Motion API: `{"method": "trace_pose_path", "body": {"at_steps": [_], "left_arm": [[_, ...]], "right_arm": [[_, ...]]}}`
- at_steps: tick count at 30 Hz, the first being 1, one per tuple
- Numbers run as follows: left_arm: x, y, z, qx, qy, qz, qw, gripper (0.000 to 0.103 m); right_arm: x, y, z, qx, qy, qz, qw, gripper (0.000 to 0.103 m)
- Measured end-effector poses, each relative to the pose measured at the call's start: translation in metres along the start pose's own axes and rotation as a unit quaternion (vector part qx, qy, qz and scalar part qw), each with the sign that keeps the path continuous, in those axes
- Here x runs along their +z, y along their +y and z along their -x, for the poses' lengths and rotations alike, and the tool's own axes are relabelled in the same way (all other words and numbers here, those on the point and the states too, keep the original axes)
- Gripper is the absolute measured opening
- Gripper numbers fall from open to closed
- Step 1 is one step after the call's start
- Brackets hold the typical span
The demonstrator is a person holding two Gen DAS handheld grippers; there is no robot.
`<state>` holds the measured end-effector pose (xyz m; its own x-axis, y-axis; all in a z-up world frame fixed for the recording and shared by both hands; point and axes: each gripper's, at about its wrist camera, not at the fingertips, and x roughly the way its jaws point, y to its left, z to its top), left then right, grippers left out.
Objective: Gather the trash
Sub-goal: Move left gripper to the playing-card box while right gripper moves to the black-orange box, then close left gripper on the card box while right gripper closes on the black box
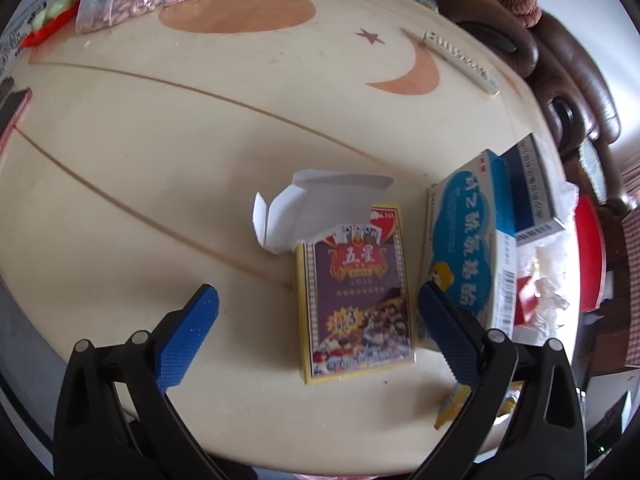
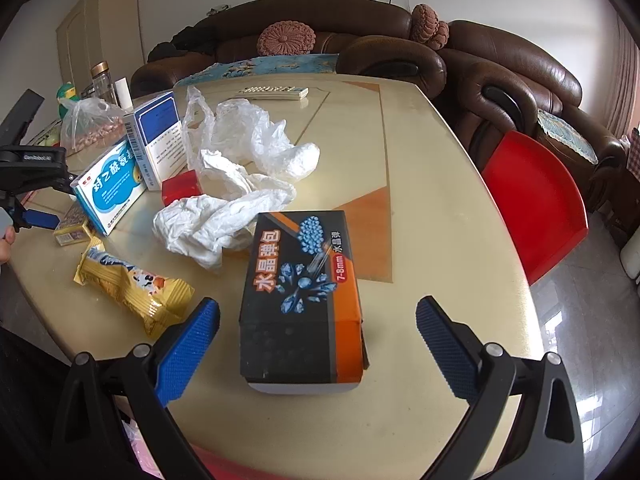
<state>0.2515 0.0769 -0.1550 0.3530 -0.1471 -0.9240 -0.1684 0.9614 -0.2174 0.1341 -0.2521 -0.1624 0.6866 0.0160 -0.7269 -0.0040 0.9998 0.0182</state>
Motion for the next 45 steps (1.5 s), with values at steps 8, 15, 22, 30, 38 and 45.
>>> {"method": "trace_pose_path", "body": {"at_steps": [8,15,22,30,38,45], "left_arm": [[0.024,-0.023,-0.021,0.063,0.046,-0.017,0.9968,0.098],[0.042,-0.032,-0.031,0.066,0.058,-0.016,0.9960,0.097],[0.055,-0.055,-0.042,0.075,0.071,-0.030,0.9942,0.095],[0.063,-0.070,-0.034,0.048,0.062,-0.035,0.9963,0.062],[0.052,-0.066,-0.035,0.046,0.062,-0.049,0.9958,0.062],[0.030,-0.049,-0.026,0.029,0.040,-0.059,0.9970,0.062]], "right_arm": [[-0.001,-0.003,-0.010,0.003,0.005,-0.005,1.000,0.096],[0.001,-0.003,-0.013,-0.003,-0.009,-0.011,1.000,0.096],[0.003,-0.001,-0.016,-0.009,-0.016,-0.012,1.000,0.093],[0.005,0.003,-0.011,-0.010,-0.021,-0.006,1.000,0.052],[0.006,-0.001,-0.008,-0.002,-0.016,-0.023,1.000,0.052],[0.011,-0.001,0.002,-0.023,-0.034,-0.023,0.999,0.052]]}}
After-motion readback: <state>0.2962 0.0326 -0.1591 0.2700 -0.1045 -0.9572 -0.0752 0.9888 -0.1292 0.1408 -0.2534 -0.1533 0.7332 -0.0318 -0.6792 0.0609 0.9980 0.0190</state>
